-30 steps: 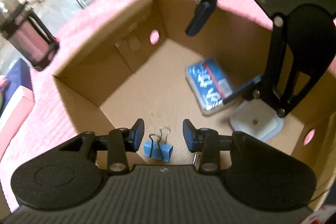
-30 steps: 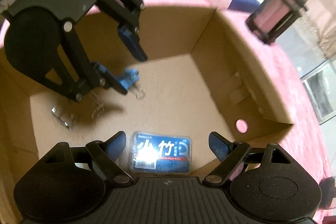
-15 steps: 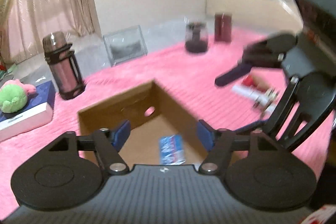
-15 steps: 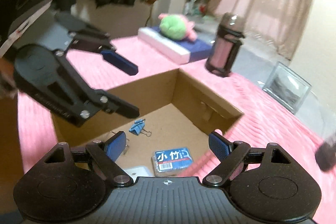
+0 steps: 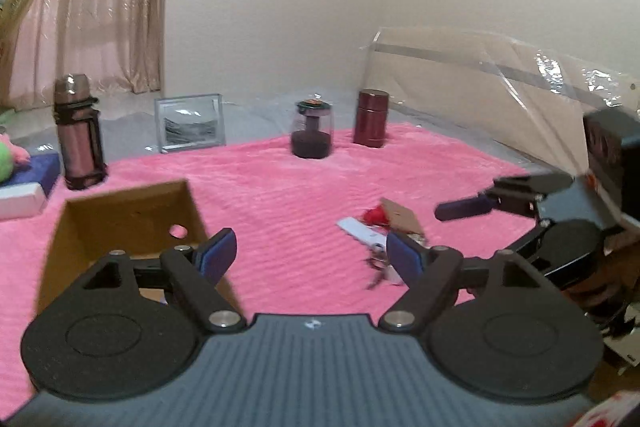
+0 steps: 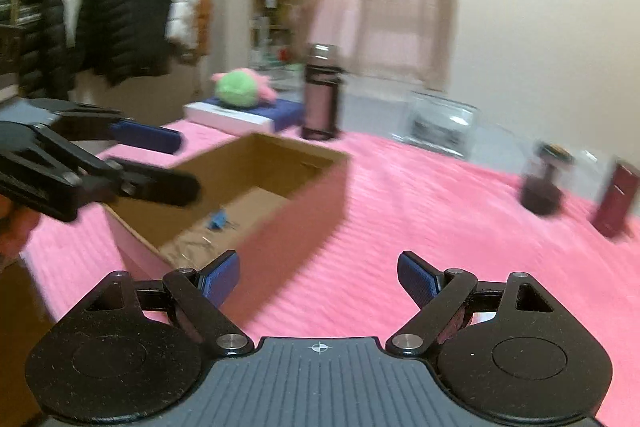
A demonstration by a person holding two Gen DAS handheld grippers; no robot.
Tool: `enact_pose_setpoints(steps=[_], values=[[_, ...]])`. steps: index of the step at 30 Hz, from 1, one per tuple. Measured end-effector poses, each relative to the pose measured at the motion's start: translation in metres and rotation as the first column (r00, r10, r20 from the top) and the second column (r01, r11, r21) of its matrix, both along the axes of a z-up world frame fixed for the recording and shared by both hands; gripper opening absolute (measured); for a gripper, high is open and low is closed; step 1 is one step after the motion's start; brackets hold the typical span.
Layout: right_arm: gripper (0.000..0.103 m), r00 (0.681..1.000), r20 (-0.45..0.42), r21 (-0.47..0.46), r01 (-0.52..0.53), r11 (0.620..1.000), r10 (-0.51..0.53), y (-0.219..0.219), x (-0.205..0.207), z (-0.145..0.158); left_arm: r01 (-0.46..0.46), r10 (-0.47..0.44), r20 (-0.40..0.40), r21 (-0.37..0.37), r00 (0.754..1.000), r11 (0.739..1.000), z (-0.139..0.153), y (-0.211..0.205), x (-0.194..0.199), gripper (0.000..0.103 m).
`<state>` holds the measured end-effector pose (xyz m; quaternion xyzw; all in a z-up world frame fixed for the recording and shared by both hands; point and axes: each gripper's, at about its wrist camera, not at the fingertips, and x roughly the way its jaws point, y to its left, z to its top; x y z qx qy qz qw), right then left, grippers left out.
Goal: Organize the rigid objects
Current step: 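Withdraw both open tools from the box toward the remaining items, then grasp the green-white spool with the left tool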
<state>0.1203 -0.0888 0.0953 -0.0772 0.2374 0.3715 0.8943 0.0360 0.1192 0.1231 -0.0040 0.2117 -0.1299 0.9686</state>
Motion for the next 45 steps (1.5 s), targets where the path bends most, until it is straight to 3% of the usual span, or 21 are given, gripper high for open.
enact_pose_setpoints(steps=[4,8,13,20,30,45], values=[[0.083,0.99,-0.066,0.009,0.127,0.992,-0.126,-0.047,-0.008,-0.023,-0.008,0.008,-0.005,-0.012,1.0,1.0,-0.017,-0.029,-0.004,0.081],[0.083,0.956,-0.103,0.02,0.277,0.961,-0.274,-0.09,-0.014,-0.039,-0.028,0.028,-0.007,-0.011,1.0,1.0,-0.037,-0.054,0.0,0.081],[0.083,0.921,-0.115,0.024,0.378,0.925,-0.373,-0.122,-0.016,-0.047,-0.02,0.021,-0.048,0.014,0.999,1.0,-0.064,-0.082,0.011,0.081],[0.083,0.908,-0.102,0.029,0.411,0.911,-0.406,-0.141,-0.014,-0.058,-0.067,0.065,-0.116,-0.01,0.991,0.998,-0.094,-0.104,0.032,0.08],[0.083,0.897,-0.105,0.042,0.436,0.899,-0.43,-0.157,0.016,-0.075,-0.129,0.129,-0.153,0.008,0.98,0.992,-0.125,-0.137,0.063,0.078],[0.083,0.885,-0.143,0.019,0.449,0.893,-0.442,-0.183,0.058,-0.108,-0.144,0.147,-0.162,0.03,0.976,0.989,-0.16,-0.19,0.117,0.06]])
